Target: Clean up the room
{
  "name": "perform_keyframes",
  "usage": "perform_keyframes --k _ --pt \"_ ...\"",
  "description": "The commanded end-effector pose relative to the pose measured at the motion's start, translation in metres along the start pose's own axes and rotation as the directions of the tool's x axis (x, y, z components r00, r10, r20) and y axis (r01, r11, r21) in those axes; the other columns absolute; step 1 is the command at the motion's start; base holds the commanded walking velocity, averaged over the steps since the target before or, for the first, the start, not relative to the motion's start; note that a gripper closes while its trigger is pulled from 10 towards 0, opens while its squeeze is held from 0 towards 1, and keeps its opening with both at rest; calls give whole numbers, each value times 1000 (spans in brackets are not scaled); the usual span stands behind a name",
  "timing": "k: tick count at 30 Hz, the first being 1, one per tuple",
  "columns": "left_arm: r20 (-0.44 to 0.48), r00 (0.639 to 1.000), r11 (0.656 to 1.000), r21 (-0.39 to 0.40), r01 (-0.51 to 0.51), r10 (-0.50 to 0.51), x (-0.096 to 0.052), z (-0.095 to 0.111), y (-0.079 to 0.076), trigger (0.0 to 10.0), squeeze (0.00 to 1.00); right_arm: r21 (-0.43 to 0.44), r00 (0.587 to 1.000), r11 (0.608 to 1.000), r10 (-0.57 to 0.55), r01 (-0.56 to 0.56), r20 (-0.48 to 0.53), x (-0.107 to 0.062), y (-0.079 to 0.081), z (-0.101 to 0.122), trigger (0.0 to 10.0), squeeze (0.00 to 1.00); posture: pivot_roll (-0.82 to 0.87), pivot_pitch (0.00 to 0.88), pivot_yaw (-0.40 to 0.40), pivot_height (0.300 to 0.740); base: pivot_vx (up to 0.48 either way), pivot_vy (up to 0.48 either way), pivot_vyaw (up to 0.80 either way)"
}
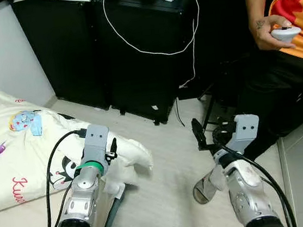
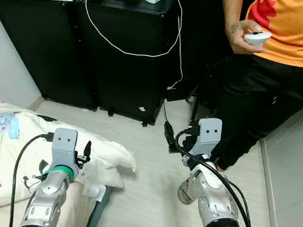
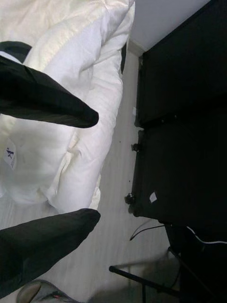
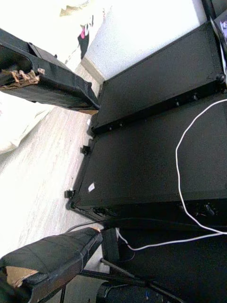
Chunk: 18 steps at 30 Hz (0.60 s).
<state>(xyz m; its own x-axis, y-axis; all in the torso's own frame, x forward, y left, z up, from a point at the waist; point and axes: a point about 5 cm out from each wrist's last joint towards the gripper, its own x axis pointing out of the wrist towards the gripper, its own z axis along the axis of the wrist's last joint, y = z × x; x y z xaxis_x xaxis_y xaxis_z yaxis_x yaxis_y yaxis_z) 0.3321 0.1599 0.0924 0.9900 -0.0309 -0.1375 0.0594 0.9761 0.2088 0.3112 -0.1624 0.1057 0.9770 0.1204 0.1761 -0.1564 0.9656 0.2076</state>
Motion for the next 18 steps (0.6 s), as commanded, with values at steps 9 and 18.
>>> perform_keyframes --k 9,18 --pt "0 1000 1000 1 20 -20 -3 -5 -4 10000 0 19 999 999 30 -30 -24 -1 2 -5 10000 0 63 49 5 740 0 0 0" --pt "4 1000 1000 6 30 -30 -5 -3 -2 10000 0 28 999 999 43 -42 -19 -1 5 -5 10000 0 72 53 5 740 0 0 0"
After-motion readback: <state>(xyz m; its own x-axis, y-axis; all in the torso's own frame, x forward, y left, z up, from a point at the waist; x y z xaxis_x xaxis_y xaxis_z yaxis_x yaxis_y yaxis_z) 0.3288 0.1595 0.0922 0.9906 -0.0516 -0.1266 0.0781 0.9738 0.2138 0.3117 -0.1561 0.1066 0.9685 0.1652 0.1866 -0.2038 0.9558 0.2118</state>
